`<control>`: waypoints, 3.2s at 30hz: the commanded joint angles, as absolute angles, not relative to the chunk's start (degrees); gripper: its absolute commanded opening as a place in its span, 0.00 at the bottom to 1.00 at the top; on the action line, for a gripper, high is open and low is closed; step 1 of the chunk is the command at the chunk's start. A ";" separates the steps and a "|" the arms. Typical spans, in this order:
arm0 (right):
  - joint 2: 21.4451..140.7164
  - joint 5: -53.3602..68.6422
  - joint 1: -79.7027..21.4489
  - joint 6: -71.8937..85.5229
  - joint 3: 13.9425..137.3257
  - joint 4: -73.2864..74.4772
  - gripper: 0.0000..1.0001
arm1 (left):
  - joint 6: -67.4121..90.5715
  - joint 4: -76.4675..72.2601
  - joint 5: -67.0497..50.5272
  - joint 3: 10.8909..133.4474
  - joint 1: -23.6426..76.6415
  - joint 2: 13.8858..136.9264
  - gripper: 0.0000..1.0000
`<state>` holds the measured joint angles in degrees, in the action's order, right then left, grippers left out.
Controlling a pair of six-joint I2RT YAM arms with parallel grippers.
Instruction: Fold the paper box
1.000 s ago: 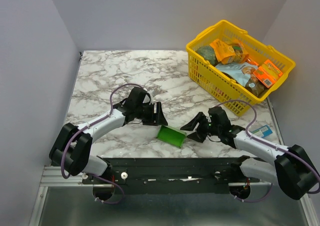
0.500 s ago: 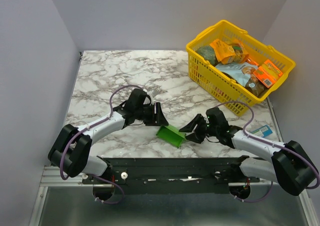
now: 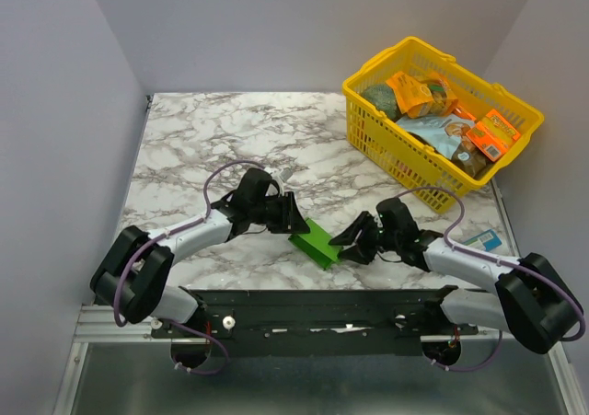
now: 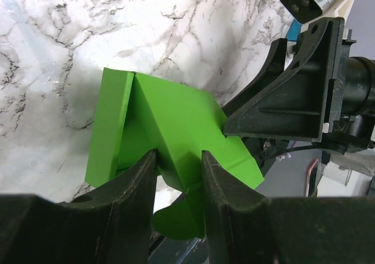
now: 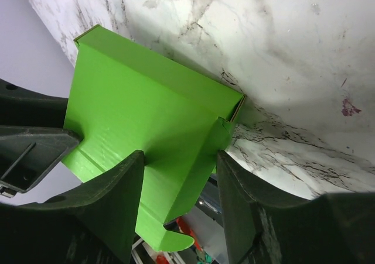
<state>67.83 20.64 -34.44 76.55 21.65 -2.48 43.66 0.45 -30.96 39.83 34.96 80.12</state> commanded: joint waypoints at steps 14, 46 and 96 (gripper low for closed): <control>73.03 21.01 -35.07 80.60 27.07 -13.54 0.53 | 44.30 -5.36 -34.98 33.66 37.88 83.67 0.42; 71.63 20.30 -34.89 81.30 31.20 -12.92 0.35 | 42.72 -0.35 -33.84 36.38 40.87 80.07 0.43; 73.38 4.22 -34.28 40.00 44.38 23.56 0.73 | 28.65 11.69 -29.27 50.27 33.75 92.72 0.43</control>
<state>71.09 7.20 -34.17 47.27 42.94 18.24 31.00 9.50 -28.36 48.66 34.85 90.91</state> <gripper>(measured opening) 0.693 0.427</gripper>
